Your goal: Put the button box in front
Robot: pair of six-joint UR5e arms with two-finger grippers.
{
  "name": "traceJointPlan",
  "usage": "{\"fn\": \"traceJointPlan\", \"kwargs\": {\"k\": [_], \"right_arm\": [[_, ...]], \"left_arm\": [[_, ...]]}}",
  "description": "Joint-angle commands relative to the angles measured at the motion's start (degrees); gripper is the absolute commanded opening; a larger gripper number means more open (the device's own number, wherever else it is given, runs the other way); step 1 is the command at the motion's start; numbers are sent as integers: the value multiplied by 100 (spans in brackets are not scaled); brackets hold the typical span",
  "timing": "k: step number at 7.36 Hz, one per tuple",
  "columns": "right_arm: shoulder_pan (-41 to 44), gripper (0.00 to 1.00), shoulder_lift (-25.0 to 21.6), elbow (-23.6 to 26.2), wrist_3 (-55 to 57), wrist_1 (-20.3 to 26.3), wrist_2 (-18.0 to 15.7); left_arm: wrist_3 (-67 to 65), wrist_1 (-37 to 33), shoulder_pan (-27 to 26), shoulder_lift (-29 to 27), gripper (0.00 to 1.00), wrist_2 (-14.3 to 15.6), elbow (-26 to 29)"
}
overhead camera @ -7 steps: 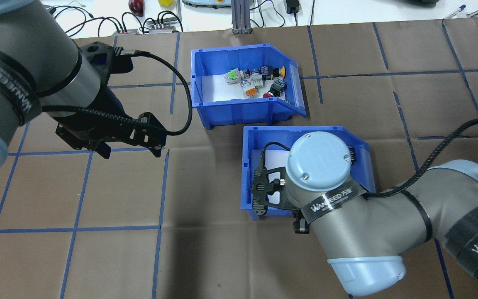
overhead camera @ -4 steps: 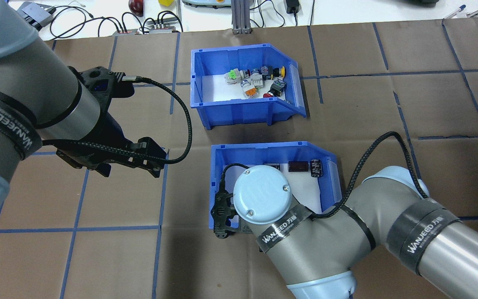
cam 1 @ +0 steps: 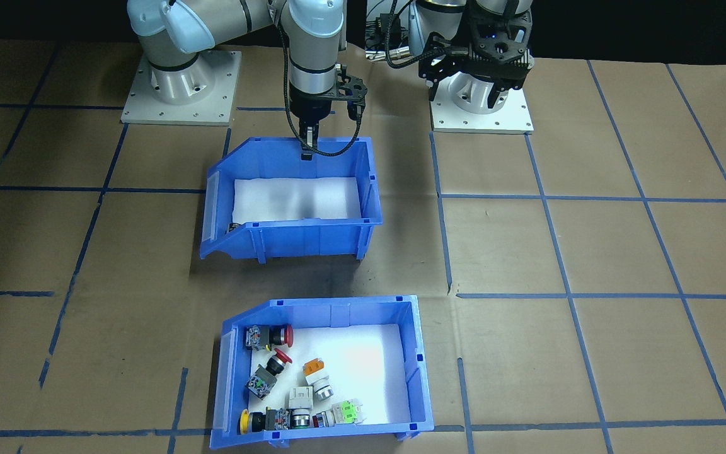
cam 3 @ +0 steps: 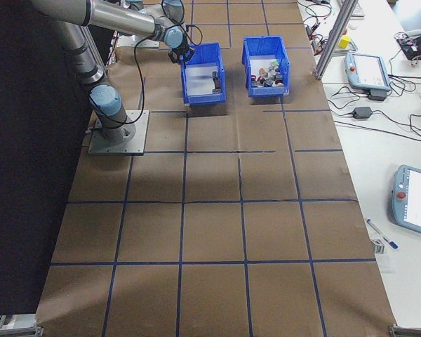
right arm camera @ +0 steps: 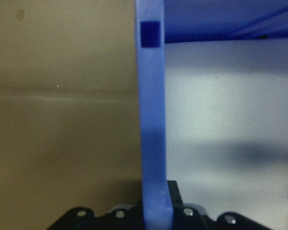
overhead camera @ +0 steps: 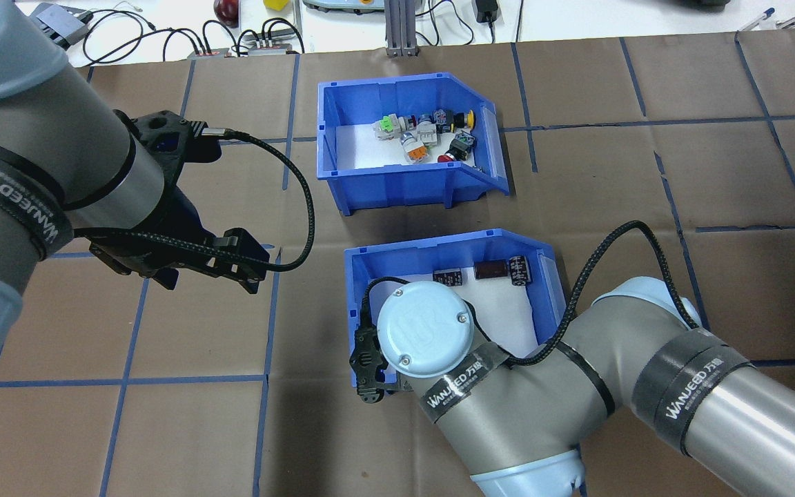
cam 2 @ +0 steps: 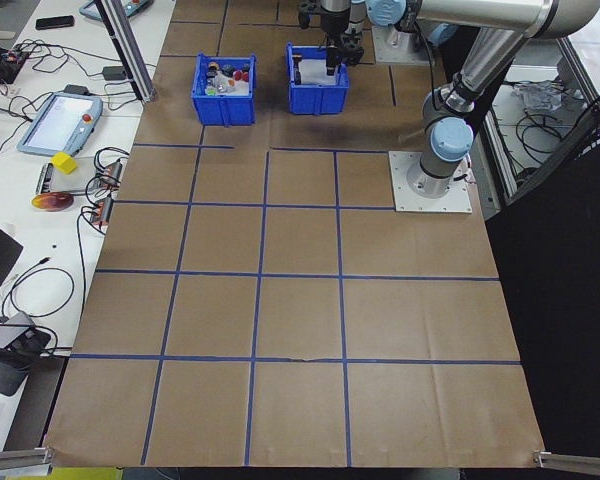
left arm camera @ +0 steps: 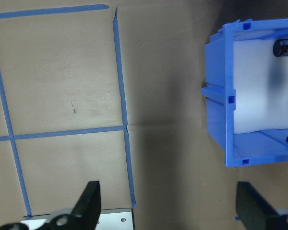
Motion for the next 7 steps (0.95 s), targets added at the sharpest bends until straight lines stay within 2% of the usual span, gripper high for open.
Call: {"fn": "traceJointPlan", "kwargs": {"k": [1,2,3,4,7], "right_arm": [[-34,100,-17,-47,211,14,57],[-61,100,-43,-213,221,49,32],[-87,100,-165,-458,230,284,31],[-244,100,-332,-643,230,765,31],[-1638,100,-1025,-794,264,1322,92]], "left_arm": [[192,-11,311,-27,99,14,58],[211,-11,418,-54,99,23,93],[211,32,428,-115,99,23,137],[211,67,428,-202,99,14,155],[211,252,428,-282,99,14,181]]}}
